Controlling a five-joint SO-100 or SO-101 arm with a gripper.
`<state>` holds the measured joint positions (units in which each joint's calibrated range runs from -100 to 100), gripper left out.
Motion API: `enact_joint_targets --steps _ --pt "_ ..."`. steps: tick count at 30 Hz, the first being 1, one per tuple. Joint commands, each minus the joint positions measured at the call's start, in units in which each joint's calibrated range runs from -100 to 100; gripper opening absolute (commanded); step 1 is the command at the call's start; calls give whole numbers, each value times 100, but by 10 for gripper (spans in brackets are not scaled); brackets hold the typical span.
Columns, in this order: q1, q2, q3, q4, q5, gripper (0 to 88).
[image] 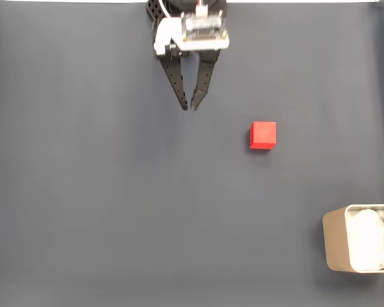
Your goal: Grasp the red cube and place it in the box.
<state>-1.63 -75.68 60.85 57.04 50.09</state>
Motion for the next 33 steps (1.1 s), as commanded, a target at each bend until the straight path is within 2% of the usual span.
enact_joint_targets --steps 1,13,23,33 --pt "-85 627 -1404 132 -88 0" --pt "-29 2594 -4187 1239 -98 0" --pt "21 3071 -4634 1411 -39 0" --pt "0 3279 -4242 1443 68 0"
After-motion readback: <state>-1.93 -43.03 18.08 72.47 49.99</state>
